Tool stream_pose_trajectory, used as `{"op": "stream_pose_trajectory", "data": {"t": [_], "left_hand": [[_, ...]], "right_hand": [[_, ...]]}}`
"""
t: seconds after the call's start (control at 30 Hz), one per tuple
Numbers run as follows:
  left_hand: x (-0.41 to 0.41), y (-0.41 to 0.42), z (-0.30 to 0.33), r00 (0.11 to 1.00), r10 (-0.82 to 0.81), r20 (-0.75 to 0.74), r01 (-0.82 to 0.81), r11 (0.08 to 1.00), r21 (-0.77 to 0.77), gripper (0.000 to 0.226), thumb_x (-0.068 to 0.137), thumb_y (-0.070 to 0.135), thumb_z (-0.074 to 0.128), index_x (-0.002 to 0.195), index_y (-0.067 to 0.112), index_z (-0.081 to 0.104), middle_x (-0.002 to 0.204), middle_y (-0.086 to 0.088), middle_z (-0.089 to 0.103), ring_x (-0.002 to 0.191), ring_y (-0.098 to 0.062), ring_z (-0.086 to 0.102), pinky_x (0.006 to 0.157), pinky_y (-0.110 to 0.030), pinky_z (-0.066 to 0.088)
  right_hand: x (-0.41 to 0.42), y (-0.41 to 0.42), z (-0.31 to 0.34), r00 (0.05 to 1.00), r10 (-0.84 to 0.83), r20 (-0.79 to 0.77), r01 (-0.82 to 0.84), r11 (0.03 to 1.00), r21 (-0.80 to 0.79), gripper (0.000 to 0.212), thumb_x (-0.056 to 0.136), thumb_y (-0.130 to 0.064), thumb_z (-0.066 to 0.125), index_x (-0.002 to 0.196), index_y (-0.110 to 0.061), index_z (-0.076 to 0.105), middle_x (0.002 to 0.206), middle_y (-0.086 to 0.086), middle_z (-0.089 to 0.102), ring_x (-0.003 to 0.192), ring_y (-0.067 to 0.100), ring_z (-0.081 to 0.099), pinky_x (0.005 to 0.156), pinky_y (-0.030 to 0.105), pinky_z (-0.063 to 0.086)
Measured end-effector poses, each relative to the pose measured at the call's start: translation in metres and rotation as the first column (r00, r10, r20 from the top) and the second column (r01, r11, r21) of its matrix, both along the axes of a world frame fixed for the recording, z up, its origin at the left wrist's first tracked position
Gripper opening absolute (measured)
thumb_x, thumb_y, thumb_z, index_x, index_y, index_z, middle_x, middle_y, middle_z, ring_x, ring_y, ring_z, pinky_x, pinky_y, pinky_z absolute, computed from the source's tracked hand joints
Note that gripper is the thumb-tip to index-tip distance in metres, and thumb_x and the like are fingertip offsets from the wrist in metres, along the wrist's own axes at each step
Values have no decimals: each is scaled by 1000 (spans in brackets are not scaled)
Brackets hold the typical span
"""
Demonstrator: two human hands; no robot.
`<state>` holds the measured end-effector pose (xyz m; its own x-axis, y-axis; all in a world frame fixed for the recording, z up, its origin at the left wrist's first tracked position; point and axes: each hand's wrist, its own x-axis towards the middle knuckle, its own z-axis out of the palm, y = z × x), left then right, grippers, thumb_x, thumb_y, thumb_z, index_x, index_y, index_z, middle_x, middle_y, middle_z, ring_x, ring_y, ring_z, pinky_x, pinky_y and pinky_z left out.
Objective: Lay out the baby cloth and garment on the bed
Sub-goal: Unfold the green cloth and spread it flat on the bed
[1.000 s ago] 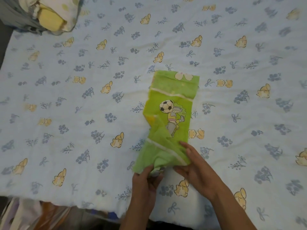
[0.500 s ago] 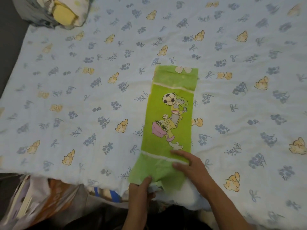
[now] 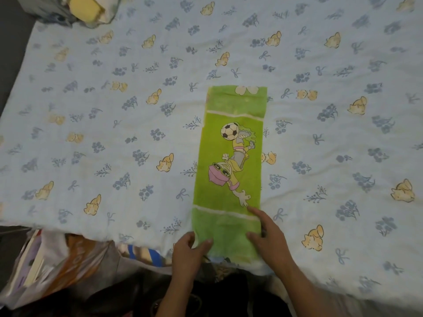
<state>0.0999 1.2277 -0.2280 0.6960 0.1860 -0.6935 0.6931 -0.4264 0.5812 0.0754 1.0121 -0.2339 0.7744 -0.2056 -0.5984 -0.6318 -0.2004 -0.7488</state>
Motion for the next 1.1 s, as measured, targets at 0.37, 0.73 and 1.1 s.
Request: {"op": "stream_pose_trajectory", "data": {"t": [0.37,0.73,1.1], "left_hand": [[133,-42,16,951,-187,245,153,977,152,50,72,53,75,113,31,57,100,12,64,89,-2,61,70,-20,48],[337,-112,-11,935,-119,335,147,987,-61,52,79,42,75,120,26,49,98,4,61,83,-9,61,70,-30,49],[397,-137,-29,813,-226,537,330,938,-106,32,86,11,66,106,34,73,111,20,68,114,-4,59,104,-34,46]], "right_hand": [[91,-34,-4,993,-24,118,46,981,-188,55,83,-31,72,133,-40,50,101,1,65,84,16,64,75,35,56],[270,-93,-4,946,-182,267,212,973,-89,35,89,-20,65,123,-28,66,128,2,62,113,19,57,98,38,48],[344,-112,-20,966,10,259,73,947,-312,66,86,-6,63,145,-25,42,137,3,47,127,22,44,108,46,38]]}}
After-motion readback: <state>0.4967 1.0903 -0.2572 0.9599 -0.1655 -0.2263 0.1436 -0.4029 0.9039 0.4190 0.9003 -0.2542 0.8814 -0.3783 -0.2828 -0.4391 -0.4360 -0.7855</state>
